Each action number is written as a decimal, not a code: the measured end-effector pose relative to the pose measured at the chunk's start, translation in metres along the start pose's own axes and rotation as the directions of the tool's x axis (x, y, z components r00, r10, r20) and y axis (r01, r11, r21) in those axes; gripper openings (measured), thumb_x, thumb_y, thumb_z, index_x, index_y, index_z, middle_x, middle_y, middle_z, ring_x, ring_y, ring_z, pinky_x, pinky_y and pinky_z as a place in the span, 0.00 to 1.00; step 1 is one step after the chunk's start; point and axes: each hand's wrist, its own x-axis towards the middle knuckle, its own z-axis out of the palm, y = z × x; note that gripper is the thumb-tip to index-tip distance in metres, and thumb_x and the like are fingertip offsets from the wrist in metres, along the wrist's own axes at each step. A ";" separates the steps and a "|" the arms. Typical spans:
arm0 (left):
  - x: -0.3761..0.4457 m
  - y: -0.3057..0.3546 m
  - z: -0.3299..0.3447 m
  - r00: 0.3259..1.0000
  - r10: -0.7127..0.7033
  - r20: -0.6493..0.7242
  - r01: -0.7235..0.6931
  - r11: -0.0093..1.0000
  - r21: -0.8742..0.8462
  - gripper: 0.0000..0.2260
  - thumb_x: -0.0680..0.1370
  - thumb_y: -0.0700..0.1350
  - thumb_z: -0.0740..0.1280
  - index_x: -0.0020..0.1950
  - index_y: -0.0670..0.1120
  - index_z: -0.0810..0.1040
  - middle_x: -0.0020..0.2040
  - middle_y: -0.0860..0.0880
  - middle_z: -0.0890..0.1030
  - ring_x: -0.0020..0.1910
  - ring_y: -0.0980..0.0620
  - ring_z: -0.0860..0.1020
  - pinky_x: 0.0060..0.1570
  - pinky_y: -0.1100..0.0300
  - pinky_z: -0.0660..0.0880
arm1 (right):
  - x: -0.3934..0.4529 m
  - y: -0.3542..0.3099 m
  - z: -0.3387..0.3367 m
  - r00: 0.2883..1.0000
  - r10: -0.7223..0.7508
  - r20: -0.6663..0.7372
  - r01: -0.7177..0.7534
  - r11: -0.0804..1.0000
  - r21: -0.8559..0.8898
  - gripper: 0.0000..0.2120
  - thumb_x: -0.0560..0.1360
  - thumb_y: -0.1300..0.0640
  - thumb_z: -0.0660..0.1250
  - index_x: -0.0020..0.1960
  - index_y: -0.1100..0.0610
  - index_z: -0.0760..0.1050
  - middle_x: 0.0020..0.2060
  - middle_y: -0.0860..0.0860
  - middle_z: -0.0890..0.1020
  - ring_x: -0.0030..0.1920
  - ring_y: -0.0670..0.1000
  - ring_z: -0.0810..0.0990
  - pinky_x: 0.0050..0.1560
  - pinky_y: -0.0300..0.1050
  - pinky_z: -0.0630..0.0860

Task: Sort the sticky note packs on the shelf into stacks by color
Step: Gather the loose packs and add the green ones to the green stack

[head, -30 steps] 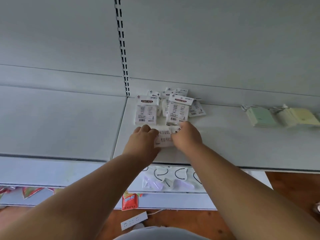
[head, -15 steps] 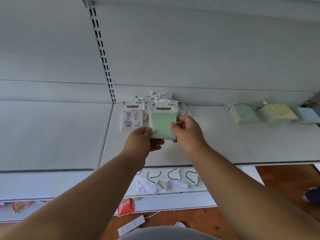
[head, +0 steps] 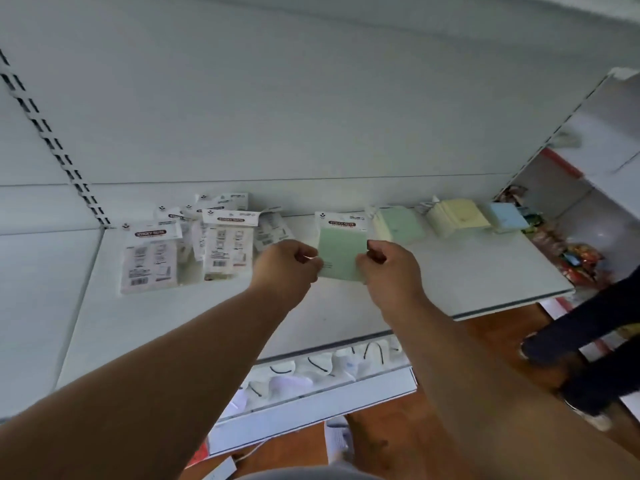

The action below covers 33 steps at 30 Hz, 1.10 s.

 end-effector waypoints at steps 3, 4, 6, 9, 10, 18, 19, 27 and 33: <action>0.029 0.025 0.043 0.998 -0.040 0.042 0.041 0.999 -0.030 0.07 0.72 0.40 0.73 0.49 0.46 0.81 0.38 0.47 0.85 0.39 0.44 0.84 0.45 0.49 0.83 | 0.043 0.014 -0.030 0.995 0.063 -0.072 -0.063 0.998 0.012 0.10 0.71 0.54 0.70 0.52 0.52 0.79 0.43 0.48 0.82 0.45 0.52 0.82 0.50 0.54 0.80; 0.038 0.033 0.058 0.998 -0.053 0.040 0.054 0.998 -0.036 0.08 0.72 0.40 0.73 0.50 0.46 0.82 0.38 0.46 0.85 0.38 0.45 0.84 0.46 0.49 0.83 | 0.058 0.019 -0.038 0.994 0.066 -0.084 -0.066 0.998 -0.001 0.09 0.71 0.54 0.71 0.51 0.52 0.79 0.43 0.47 0.82 0.45 0.51 0.82 0.50 0.52 0.80; 0.052 0.046 0.085 0.997 -0.072 0.027 0.073 0.996 -0.043 0.06 0.72 0.40 0.73 0.47 0.48 0.82 0.37 0.47 0.85 0.36 0.47 0.83 0.46 0.49 0.83 | 0.085 0.027 -0.057 0.996 0.045 -0.083 -0.051 0.996 -0.077 0.09 0.73 0.54 0.70 0.52 0.54 0.79 0.45 0.49 0.83 0.45 0.51 0.81 0.49 0.44 0.77; 0.069 0.061 0.125 0.997 -0.083 -0.010 0.083 0.996 0.040 0.10 0.71 0.41 0.72 0.33 0.52 0.77 0.36 0.46 0.85 0.34 0.46 0.81 0.47 0.48 0.82 | 0.116 0.036 -0.082 0.998 -0.011 -0.061 0.000 0.983 -0.182 0.09 0.74 0.56 0.67 0.54 0.56 0.79 0.49 0.50 0.83 0.50 0.52 0.80 0.47 0.39 0.71; 0.073 0.064 0.136 0.996 -0.089 -0.031 0.091 0.994 0.065 0.10 0.71 0.41 0.72 0.32 0.52 0.77 0.37 0.46 0.85 0.35 0.45 0.82 0.48 0.47 0.82 | 0.125 0.039 -0.086 0.999 -0.028 -0.046 0.018 0.978 -0.209 0.09 0.75 0.57 0.66 0.53 0.56 0.80 0.48 0.51 0.84 0.50 0.52 0.80 0.46 0.39 0.69; 0.088 0.063 0.175 0.969 -0.173 -0.177 0.197 0.972 0.128 0.16 0.72 0.47 0.73 0.59 0.47 0.81 0.48 0.47 0.85 0.46 0.45 0.83 0.50 0.50 0.81 | 0.151 0.067 -0.081 0.985 -0.111 0.131 0.150 0.930 -0.335 0.07 0.72 0.57 0.64 0.40 0.60 0.76 0.35 0.53 0.76 0.40 0.56 0.77 0.34 0.39 0.64; 0.087 0.062 0.177 0.967 -0.172 -0.187 0.197 0.972 0.128 0.16 0.73 0.47 0.73 0.59 0.47 0.81 0.48 0.47 0.84 0.46 0.45 0.83 0.50 0.50 0.81 | 0.152 0.070 -0.080 0.984 -0.125 0.131 0.161 0.934 -0.320 0.07 0.73 0.57 0.64 0.44 0.60 0.78 0.38 0.53 0.76 0.42 0.55 0.77 0.36 0.39 0.65; 0.082 0.067 0.190 0.964 -0.146 -0.222 0.174 0.978 0.116 0.03 0.74 0.43 0.71 0.44 0.49 0.84 0.45 0.42 0.85 0.45 0.39 0.83 0.50 0.45 0.80 | 0.160 0.074 -0.089 0.966 -0.109 0.235 0.174 0.945 -0.276 0.06 0.74 0.57 0.60 0.40 0.57 0.71 0.38 0.52 0.75 0.36 0.52 0.71 0.29 0.42 0.58; 0.079 0.068 0.188 0.970 -0.080 -0.230 0.140 0.956 0.257 0.07 0.76 0.45 0.68 0.37 0.52 0.78 0.40 0.42 0.83 0.37 0.43 0.79 0.42 0.51 0.80 | 0.160 0.074 -0.088 0.954 -0.140 0.264 0.239 0.888 -0.392 0.09 0.74 0.54 0.60 0.49 0.58 0.74 0.51 0.59 0.78 0.49 0.58 0.76 0.42 0.44 0.70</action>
